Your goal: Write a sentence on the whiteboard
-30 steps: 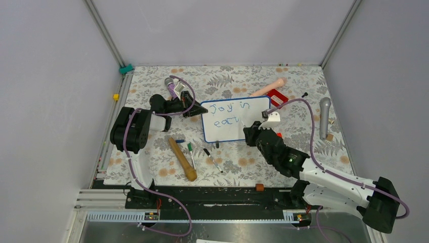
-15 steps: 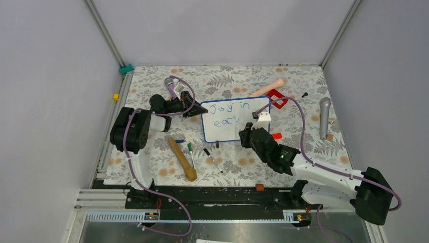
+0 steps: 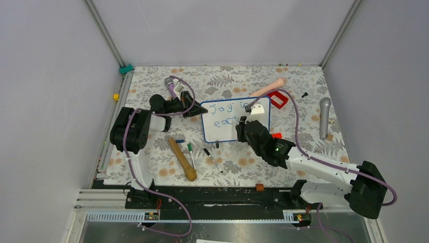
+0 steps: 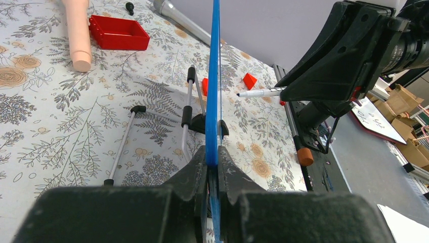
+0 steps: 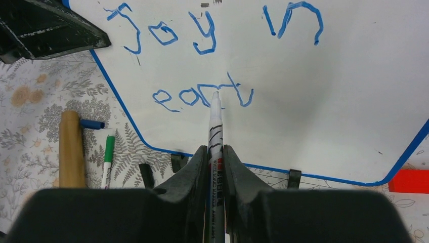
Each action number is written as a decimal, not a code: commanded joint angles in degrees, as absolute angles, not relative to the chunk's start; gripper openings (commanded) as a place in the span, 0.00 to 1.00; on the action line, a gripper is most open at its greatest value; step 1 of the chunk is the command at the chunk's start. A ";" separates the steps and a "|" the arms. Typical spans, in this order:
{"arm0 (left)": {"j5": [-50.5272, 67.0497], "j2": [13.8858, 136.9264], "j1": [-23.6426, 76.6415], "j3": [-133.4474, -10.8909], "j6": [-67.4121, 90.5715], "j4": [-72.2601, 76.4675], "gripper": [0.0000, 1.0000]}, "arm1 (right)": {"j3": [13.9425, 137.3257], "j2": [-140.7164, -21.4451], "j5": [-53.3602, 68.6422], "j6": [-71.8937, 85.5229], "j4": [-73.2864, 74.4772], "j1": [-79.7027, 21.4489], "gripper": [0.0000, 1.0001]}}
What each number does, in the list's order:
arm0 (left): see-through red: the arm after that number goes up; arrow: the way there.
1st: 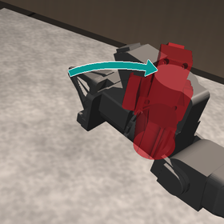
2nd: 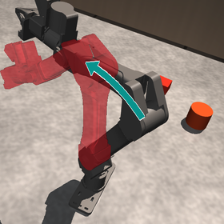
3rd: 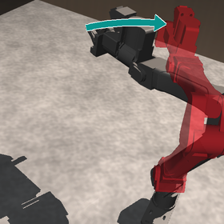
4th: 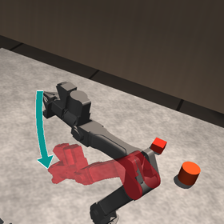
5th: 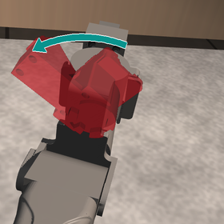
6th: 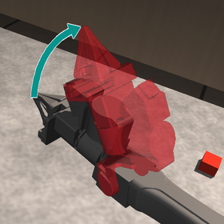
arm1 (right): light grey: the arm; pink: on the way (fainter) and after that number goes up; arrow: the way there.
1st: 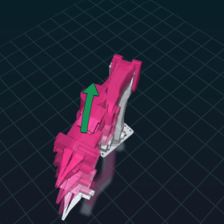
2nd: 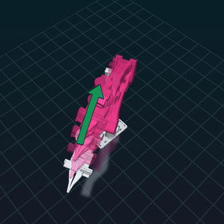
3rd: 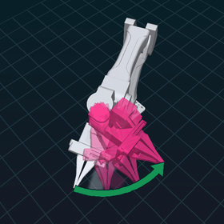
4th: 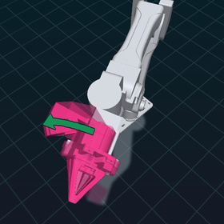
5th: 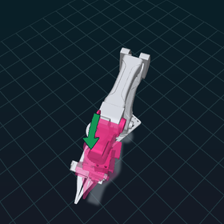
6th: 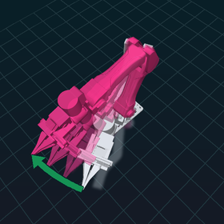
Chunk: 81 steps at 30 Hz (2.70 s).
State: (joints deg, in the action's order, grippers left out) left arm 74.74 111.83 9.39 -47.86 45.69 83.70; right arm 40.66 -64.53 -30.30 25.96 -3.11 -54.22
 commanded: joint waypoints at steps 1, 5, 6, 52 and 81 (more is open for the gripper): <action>82.30 112.80 10.17 -46.16 38.67 84.43 0.00 | 44.60 -66.08 -33.81 24.12 -2.21 -54.05 0.00; 82.42 112.74 10.19 -46.14 38.69 84.46 0.00 | 45.74 -67.28 -34.29 24.34 -1.07 -53.92 0.00; 82.43 112.82 10.12 -46.14 38.67 84.38 0.00 | 45.89 -67.41 -34.40 24.41 -1.05 -53.82 0.00; 82.47 112.75 10.19 -46.15 38.72 84.40 0.00 | 49.81 -72.62 -33.45 25.33 2.70 -51.51 0.00; 82.45 112.79 10.12 -46.25 38.76 84.46 0.00 | 50.86 -73.01 -31.93 25.03 4.00 -51.50 0.00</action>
State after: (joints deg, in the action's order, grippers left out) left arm 74.50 111.83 9.37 -47.86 46.00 83.26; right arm 50.37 -74.63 -30.83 24.40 4.93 -51.27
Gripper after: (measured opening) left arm 0.059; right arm 0.189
